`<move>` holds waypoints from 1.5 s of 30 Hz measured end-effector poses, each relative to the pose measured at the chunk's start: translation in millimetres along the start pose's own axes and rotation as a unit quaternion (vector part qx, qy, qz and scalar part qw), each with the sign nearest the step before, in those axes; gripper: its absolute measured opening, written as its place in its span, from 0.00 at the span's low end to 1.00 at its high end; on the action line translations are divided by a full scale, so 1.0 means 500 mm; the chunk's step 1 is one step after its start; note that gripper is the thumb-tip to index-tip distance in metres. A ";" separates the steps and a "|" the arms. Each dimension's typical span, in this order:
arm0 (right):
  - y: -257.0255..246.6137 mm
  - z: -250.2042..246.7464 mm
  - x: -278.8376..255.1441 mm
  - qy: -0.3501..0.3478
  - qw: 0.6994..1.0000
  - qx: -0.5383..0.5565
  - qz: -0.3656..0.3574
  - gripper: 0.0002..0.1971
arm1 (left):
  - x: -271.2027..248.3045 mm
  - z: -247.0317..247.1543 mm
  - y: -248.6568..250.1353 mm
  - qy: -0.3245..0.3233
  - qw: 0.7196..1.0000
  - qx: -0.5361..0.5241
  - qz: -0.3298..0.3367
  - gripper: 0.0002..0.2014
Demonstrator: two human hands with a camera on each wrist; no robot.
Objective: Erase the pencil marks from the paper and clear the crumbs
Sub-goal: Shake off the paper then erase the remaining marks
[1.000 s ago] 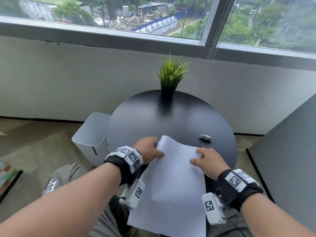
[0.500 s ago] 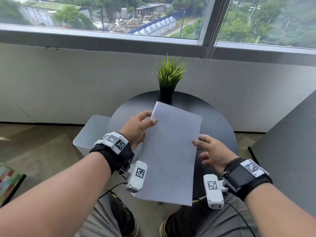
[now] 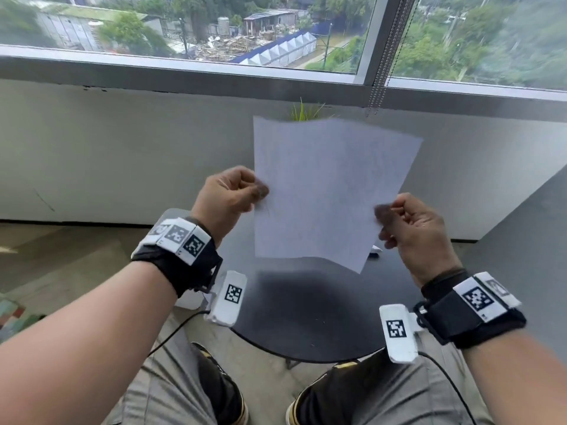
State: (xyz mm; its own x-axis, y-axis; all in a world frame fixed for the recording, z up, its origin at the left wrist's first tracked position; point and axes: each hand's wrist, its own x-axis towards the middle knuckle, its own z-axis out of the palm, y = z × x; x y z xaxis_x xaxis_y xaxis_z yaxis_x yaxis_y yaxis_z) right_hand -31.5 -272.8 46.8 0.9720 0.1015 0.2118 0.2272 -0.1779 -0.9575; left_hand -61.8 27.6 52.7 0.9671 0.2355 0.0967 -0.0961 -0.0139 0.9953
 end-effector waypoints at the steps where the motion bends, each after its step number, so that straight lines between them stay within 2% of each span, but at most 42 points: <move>1: 0.015 0.000 -0.005 -0.013 0.999 -0.023 0.022 0.08 | -0.007 0.002 -0.017 -0.012 0.999 0.038 -0.015 0.08; 4: 0.036 -0.004 -0.005 -0.034 0.997 -0.048 0.057 0.09 | -0.025 -0.003 -0.051 -0.024 0.993 0.103 -0.051 0.08; 8: 0.012 -0.013 0.029 -0.014 0.999 -0.030 0.021 0.04 | -0.023 -0.005 -0.050 0.022 0.996 0.052 -0.068 0.09; 10: 0.023 -0.018 0.058 0.004 0.999 -0.032 0.034 0.06 | -0.031 0.000 -0.057 0.031 0.993 0.036 -0.111 0.09; 12: 0.065 -0.023 0.084 0.001 0.993 -0.089 0.082 0.06 | -0.049 0.003 -0.080 0.024 0.984 0.044 -0.171 0.08; 13: 0.095 -0.026 0.091 -0.020 0.981 -0.156 0.111 0.05 | -0.061 0.003 -0.095 0.021 0.978 0.053 -0.199 0.08; 15: 0.160 -0.031 0.096 -0.094 0.933 -0.307 0.164 0.03 | -0.082 0.001 -0.127 0.016 0.967 0.072 -0.244 0.07; 17: 0.210 -0.029 0.090 -0.147 0.889 -0.383 0.201 0.12 | -0.101 0.000 -0.148 0.006 0.956 0.080 -0.280 0.07; 18: 0.226 -0.027 0.087 -0.152 0.882 -0.394 0.207 0.15 | -0.108 -0.001 -0.154 0.002 0.952 0.087 -0.295 0.07; 20: 0.232 -0.020 0.085 -0.140 0.874 -0.420 0.201 0.13 | -0.111 -0.008 -0.163 0.011 0.943 0.131 -0.305 0.13; 23: 0.222 -0.013 0.090 -0.144 0.860 -0.449 0.196 0.11 | -0.097 -0.028 -0.172 0.018 0.915 0.331 -0.230 0.22; 25: 0.217 -0.010 0.093 -0.156 0.844 -0.477 0.186 0.10 | -0.089 -0.033 -0.176 -0.033 0.884 0.441 -0.154 0.25; 26: 0.214 -0.010 0.096 -0.163 0.837 -0.491 0.176 0.07 | -0.089 -0.030 -0.178 -0.072 0.863 0.484 -0.126 0.26; 28: 0.208 -0.011 0.099 -0.175 0.830 -0.505 0.161 0.03 | -0.093 -0.020 -0.185 -0.156 0.799 0.574 -0.081 0.29; 30: 0.203 -0.012 0.102 -0.177 0.838 -0.492 0.155 0.07 | -0.110 -0.004 -0.193 -0.220 0.741 0.632 -0.057 0.31; 31: 0.198 -0.010 0.101 -0.174 0.851 -0.470 0.156 0.10 | -0.123 0.005 -0.194 -0.236 0.727 0.643 -0.046 0.31; 34: 0.177 0.009 0.096 -0.180 0.897 -0.376 0.149 0.12 | -0.171 0.040 -0.190 -0.258 0.711 0.654 0.007 0.28; 37: 0.157 0.049 0.081 -0.246 0.898 -0.344 0.119 0.10 | -0.209 0.077 -0.175 -0.294 0.689 0.662 0.033 0.27; 39: 0.157 0.077 0.064 -0.278 0.894 -0.334 0.111 0.08 | -0.225 0.097 -0.168 -0.327 0.700 0.634 0.029 0.26; 41: 0.165 0.093 0.048 -0.288 0.886 -0.343 0.115 0.09 | -0.225 0.101 -0.163 -0.345 0.738 0.580 0.016 0.25; 43: 0.170 0.093 0.036 -0.301 0.875 -0.362 0.116 0.09 | -0.198 0.083 -0.165 -0.320 0.779 0.539 0.008 0.24; 45: 0.169 0.086 0.030 -0.324 0.868 -0.359 0.117 0.08 | -0.151 0.050 -0.175 -0.279 0.788 0.549 0.006 0.27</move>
State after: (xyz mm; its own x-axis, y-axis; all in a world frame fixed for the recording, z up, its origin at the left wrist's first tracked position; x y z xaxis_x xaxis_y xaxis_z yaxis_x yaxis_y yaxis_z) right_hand -0.1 -244.2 -39.4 0.8118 0.4683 -0.3489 0.2329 -0.8074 -0.5421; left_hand -120.3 -13.2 -41.6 0.9502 -0.2303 -0.2098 -0.1402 -0.9174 0.3724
